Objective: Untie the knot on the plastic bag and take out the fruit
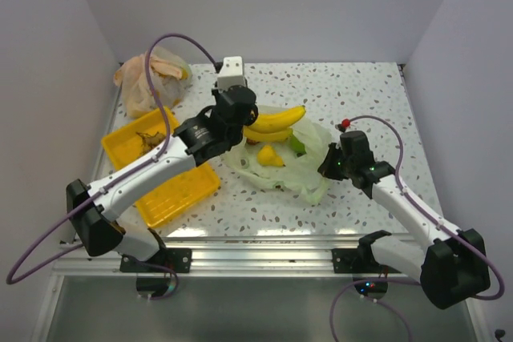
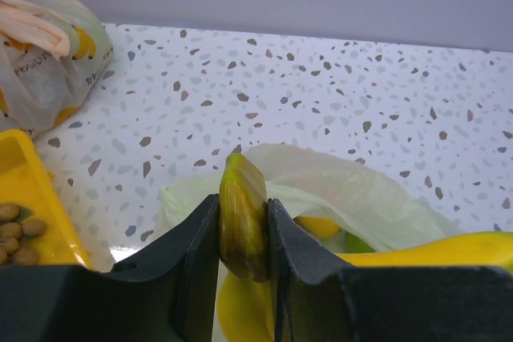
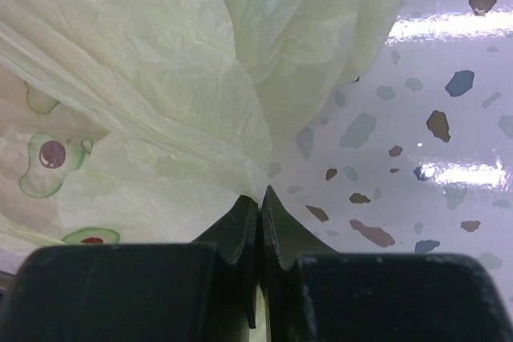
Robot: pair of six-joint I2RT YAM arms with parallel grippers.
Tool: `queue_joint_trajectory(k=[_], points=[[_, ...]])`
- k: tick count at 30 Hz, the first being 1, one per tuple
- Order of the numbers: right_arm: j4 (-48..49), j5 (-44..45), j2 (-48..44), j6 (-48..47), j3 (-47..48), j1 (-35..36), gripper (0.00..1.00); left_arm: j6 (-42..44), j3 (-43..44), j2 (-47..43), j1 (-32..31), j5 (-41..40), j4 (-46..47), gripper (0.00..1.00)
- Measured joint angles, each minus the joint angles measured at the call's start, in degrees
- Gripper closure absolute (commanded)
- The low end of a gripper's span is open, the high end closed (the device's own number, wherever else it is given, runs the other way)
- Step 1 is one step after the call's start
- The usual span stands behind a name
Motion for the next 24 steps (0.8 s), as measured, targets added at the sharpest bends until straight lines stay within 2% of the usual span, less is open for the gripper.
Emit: queue_joint_trajectory(k=[4, 10, 15, 19, 24], points=[[-0.04, 0.0, -0.02, 0.0, 0.0, 0.0, 1.0, 0.35, 7.02, -0.09, 3.04, 4.15, -3.67, 1.0], [-0.07, 0.0, -0.92, -0.02, 0.0, 0.0, 1.0, -0.02, 9.25, -2.45, 14.93, 6.82, -12.26, 1.0], [-0.11, 0.0, -1.22, -0.04, 0.0, 0.0, 1.0, -0.59, 2.14, -6.34, 26.18, 7.21, -18.43, 1.0], [-0.04, -0.02, -1.2, -0.07, 0.0, 0.0, 1.0, 0.42, -9.16, -10.67, 34.67, 6.97, -19.08, 1.0], [-0.04, -0.13, -1.14, -0.13, 0.0, 0.0, 1.0, 1.81, -17.42, -10.82, 40.61, 4.79, -19.39, 1.0]])
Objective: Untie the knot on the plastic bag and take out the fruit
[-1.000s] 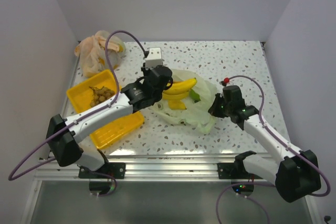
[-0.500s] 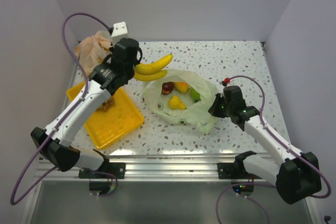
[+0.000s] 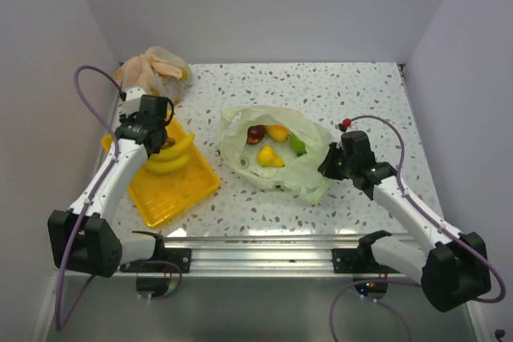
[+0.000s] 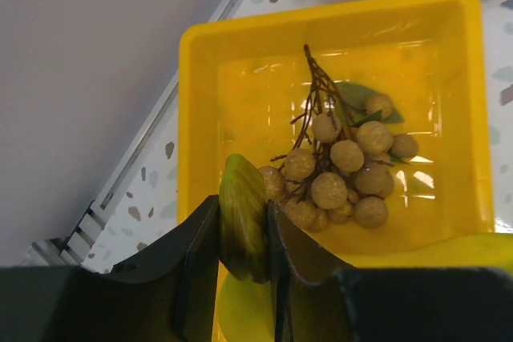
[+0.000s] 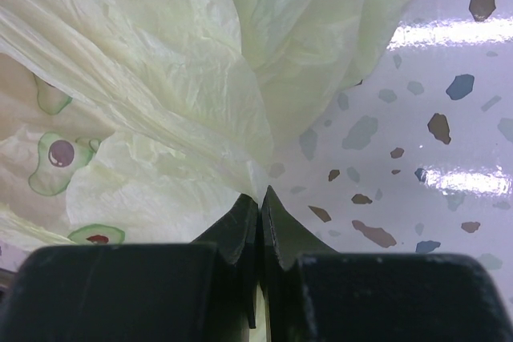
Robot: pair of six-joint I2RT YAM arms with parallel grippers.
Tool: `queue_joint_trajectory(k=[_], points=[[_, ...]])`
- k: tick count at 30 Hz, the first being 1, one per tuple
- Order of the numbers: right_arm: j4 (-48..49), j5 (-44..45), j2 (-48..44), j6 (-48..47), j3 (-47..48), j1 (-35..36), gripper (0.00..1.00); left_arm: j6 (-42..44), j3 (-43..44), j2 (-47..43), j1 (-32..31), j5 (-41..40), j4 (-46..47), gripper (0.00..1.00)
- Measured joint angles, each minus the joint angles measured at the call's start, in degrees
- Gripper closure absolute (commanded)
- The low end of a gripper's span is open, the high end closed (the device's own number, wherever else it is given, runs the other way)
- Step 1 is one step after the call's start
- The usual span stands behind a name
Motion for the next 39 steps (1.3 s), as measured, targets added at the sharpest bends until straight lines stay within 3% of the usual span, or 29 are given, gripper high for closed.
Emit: queue_joint_trajectory(k=[4, 6, 7, 8, 11, 14, 17, 24, 33, 39], points=[[0.0, -0.07, 0.11, -0.2, 0.0, 0.0, 1.0, 1.42, -2.56, 1.49, 1.22, -0.92, -0.22, 1.0], [0.0, -0.09, 0.31, -0.24, 0.0, 0.0, 1.0, 1.99, -3.65, 2.36, 1.95, -0.92, -0.04, 0.92], [0.0, -0.09, 0.39, -0.24, 0.0, 0.0, 1.0, 2.08, -4.31, 2.78, 2.36, -0.9, -0.04, 0.85], [-0.02, -0.09, 0.39, -0.24, 0.0, 0.0, 1.0, 2.08, -5.07, 3.1, 2.69, -0.92, -0.07, 0.61], [-0.04, -0.04, 0.37, -0.37, 0.0, 0.0, 1.0, 2.36, -6.71, 3.5, 3.04, -1.51, -0.79, 0.21], [-0.11, 0.13, 0.22, -0.59, 0.0, 0.0, 1.0, 2.16, -6.73, 3.15, 3.06, -2.34, -0.66, 0.09], [-0.46, 0.17, 0.02, -0.94, 0.0, 0.0, 1.0, 2.27, -6.54, 1.88, 3.08, -1.53, -0.72, 0.03], [-0.57, 0.17, -0.17, -1.07, 0.02, 0.0, 1.0, 1.99, -3.96, -4.81, 0.28, 7.72, 0.37, 0.0], [-0.92, 0.26, -1.7, -1.49, 0.02, 0.0, 1.0, -5.05, 1.64, -6.25, -15.96, 21.62, 4.24, 0.0], [-1.07, 0.24, -2.1, -1.49, 0.02, 0.0, 1.0, -9.27, 5.79, 0.5, -27.39, 24.94, 6.88, 0.01]])
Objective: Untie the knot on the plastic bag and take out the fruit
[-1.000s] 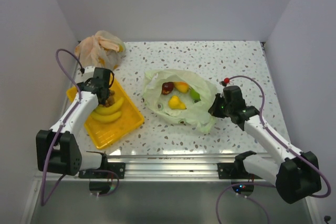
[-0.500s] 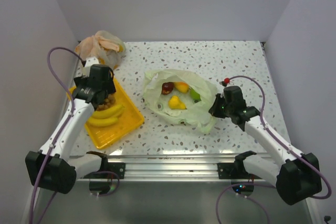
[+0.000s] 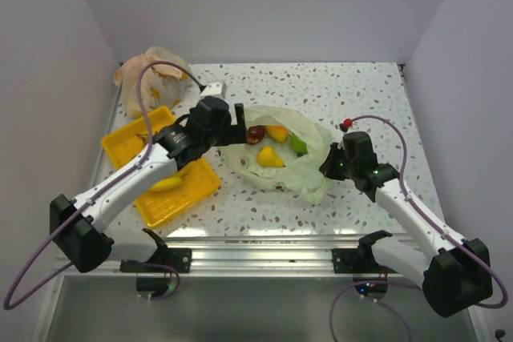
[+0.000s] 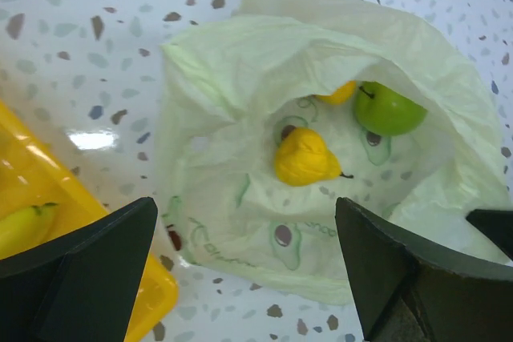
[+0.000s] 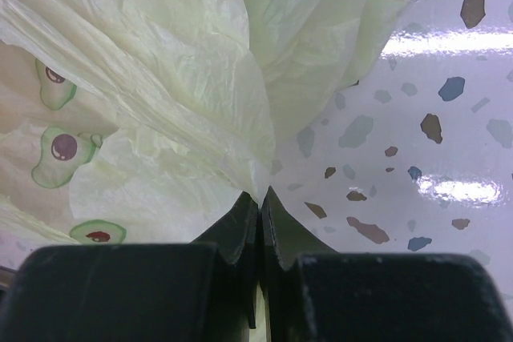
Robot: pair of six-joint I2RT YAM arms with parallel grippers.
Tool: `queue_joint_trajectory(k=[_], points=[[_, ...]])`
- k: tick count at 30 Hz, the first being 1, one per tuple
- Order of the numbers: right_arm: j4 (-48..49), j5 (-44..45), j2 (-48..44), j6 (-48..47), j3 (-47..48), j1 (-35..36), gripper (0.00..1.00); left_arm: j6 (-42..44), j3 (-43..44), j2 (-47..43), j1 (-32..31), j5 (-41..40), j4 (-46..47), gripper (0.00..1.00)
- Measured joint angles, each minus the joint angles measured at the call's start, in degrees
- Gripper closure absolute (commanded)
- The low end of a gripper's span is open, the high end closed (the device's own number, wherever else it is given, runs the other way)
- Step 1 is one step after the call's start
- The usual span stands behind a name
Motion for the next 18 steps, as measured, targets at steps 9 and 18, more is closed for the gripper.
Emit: queue_joint_trajectory(k=[9, 18], points=[[0.0, -0.13, -0.17, 0.02, 0.0, 0.0, 1.0, -2.78, 8.33, 17.51, -12.13, 0.74, 5.16, 0.09], [0.04, -0.35, -0.31, 0.07, -0.02, 0.0, 1.0, -2.71, 12.59, 33.62, -12.46, -4.5, 7.3, 0.09]])
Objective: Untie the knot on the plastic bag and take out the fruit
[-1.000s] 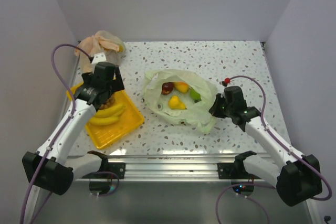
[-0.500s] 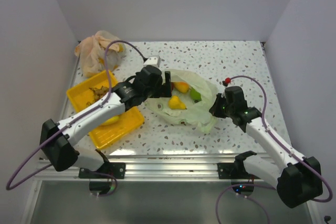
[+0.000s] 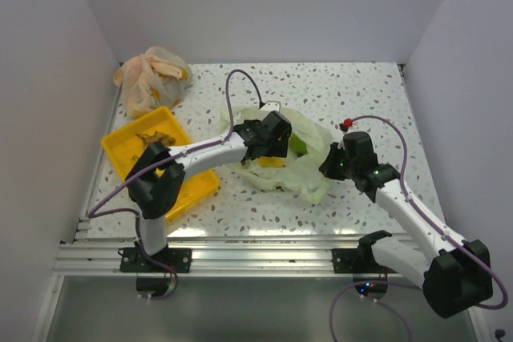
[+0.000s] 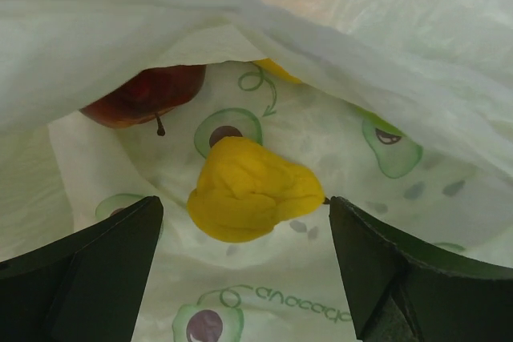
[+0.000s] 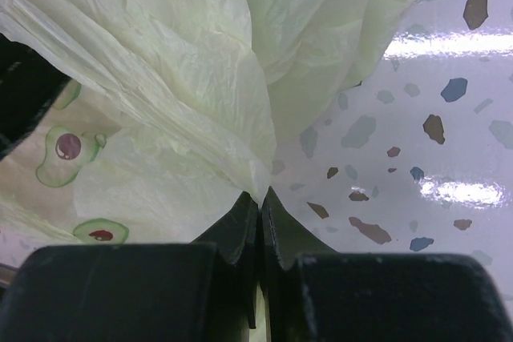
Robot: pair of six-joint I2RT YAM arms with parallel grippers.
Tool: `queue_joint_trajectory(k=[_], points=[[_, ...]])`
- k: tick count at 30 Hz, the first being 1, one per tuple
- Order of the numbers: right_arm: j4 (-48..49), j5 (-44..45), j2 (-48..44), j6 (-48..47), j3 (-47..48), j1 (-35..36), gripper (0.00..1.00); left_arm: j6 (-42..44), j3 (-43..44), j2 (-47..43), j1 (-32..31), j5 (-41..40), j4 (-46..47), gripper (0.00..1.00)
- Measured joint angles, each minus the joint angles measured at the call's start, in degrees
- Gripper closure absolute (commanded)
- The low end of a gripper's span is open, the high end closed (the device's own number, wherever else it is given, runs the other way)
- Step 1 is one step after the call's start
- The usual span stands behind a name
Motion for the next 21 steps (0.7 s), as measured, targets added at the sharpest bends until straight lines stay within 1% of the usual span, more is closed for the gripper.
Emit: queue_joint_trajectory(k=[4, 7, 9, 10, 11, 12, 13, 16, 19, 21], points=[[0.04, 0.0, -0.37, 0.0, 0.0, 0.0, 1.0, 0.02, 0.83, 4.46, 0.0, -1.14, 0.02, 0.09], [0.2, -0.02, -0.42, 0.0, -0.07, 0.0, 1.0, -0.02, 1.16, 7.08, 0.0, -1.51, 0.04, 0.12], [0.17, -0.07, -0.42, 0.02, -0.15, 0.0, 1.0, -0.11, 1.18, 8.33, 0.0, -1.57, 0.07, 0.18], [0.17, -0.09, -0.42, 0.02, -0.15, 0.0, 1.0, -0.13, 1.18, 8.55, 0.0, -1.55, 0.31, 0.28], [0.2, -0.13, -0.42, 0.02, -0.15, 0.0, 1.0, -0.33, 1.16, 8.61, 0.0, -1.6, 0.42, 0.32], [0.2, -0.2, -0.42, 0.02, -0.15, 0.0, 1.0, -0.35, 1.11, 8.57, 0.0, -1.64, 0.79, 0.38], [0.2, -0.22, -0.42, 0.02, -0.17, 0.0, 1.0, -0.42, 1.11, 8.44, 0.0, -1.6, 1.38, 0.48], [0.2, -0.22, -0.68, 0.04, -0.33, 0.0, 1.0, -0.39, 0.94, 8.07, 0.0, -1.57, 1.75, 0.62], [0.2, -0.22, -0.9, 0.07, -0.52, 0.0, 1.0, -0.02, 0.13, 6.71, -0.02, -1.57, 1.44, 0.68], [0.17, -0.22, -0.92, 0.13, -0.55, 0.0, 1.0, 0.0, -0.24, 5.18, -0.02, -1.57, 1.05, 0.69]])
